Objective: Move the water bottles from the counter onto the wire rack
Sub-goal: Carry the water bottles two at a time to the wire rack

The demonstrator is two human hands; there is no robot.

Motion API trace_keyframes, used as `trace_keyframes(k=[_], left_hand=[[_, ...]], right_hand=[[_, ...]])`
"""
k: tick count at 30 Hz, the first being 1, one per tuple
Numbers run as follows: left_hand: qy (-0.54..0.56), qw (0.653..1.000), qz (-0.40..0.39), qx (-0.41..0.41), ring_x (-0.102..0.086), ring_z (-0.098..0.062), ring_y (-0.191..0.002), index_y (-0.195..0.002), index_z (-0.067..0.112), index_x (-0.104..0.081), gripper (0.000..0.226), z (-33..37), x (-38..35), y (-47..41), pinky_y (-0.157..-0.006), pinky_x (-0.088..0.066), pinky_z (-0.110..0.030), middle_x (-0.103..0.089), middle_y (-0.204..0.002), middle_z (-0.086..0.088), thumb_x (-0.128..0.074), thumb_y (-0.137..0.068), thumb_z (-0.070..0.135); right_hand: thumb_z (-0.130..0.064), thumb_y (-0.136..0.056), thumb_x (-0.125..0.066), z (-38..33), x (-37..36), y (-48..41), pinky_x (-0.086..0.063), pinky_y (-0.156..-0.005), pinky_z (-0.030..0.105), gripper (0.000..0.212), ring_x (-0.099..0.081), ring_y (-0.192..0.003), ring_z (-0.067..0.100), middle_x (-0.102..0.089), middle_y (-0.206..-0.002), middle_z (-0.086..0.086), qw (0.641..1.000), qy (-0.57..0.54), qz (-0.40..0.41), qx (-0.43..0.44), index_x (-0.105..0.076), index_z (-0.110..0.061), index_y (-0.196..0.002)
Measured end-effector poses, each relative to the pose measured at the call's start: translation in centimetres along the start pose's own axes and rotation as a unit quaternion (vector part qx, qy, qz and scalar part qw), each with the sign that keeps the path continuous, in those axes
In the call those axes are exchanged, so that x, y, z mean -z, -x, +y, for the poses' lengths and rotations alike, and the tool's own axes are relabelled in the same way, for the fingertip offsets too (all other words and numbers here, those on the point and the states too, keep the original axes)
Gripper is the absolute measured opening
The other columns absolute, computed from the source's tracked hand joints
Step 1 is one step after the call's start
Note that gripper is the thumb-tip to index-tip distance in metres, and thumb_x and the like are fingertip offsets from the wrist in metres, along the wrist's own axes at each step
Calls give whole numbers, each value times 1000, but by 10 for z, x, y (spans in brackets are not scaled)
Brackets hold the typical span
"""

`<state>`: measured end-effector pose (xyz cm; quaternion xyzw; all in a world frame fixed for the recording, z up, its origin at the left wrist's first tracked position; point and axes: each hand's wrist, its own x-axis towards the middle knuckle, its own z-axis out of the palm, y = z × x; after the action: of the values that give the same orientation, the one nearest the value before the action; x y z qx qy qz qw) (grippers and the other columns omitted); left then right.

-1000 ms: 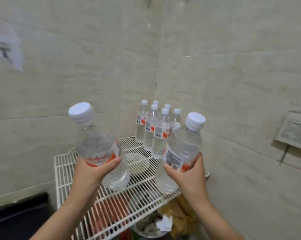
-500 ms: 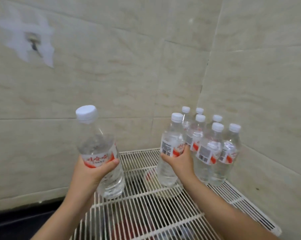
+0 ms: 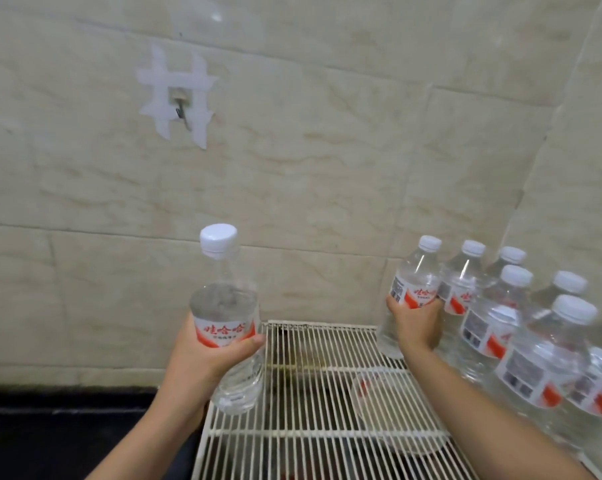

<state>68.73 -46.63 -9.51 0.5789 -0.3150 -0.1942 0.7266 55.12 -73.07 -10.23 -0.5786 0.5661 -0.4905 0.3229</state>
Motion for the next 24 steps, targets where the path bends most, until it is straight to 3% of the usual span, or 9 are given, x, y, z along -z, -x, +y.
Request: trace_keyframes(k=[5,10,15,20,22,24], left_hand=[[-2,1000,-13,12,-67,-31,-91,-111,9,-56,93,-2,-16,-13,-76,-54,-38,-69,-97,-15,-81,-26,37],[-7,999,-39,24,-67,-29,-90,-113,13,-54,100,-7,-48,-28,-76,-56,-39,-68,-98,-14,-84,-22,41],[-24,998,-51,40,-67,-28,-89,-110,18,-53,83,-13,-87,-42,-80,-56,-43,-68,-98,-11,-84,-34,34],[-47,996,-63,39,-62,-16,-85,-105,20,-49,54,-18,-131,-54,-64,-49,-24,-63,-95,-3,-81,-61,13],[-40,996,-70,41,-63,-16,-84,-104,20,-49,54,-21,-148,-61,-64,-50,-24,-63,-95,-3,-80,-62,12],[-31,996,-72,44,-63,-17,-84,-103,20,-48,54,-24,-164,-67,-68,-52,-28,-63,-95,-3,-81,-61,13]], right_hand=[[-30,-73,-74,0,-4,-6,-44,-87,44,67,-55,-105,38,-54,-118,21,1000,8,8,-3,-38,-1,-121],[-31,-75,-73,3,-6,-10,-44,-84,41,67,-55,-104,36,-53,-118,20,1000,16,9,-9,-37,-1,-123],[-36,-76,-71,4,-2,-17,-45,-78,38,66,-58,-99,34,-56,-113,18,997,70,-26,-12,-38,0,-120],[-26,-77,-70,16,10,-11,-46,-85,36,58,-58,-105,34,-57,-119,14,990,97,-100,-20,-43,-3,-123],[-27,-76,-69,27,18,0,-50,-89,41,57,-58,-106,31,-57,-122,14,987,95,-130,-9,-46,-7,-125],[-26,-80,-66,32,35,18,-46,-92,37,63,-53,-114,28,-51,-130,11,986,59,-156,-6,-37,-11,-134]])
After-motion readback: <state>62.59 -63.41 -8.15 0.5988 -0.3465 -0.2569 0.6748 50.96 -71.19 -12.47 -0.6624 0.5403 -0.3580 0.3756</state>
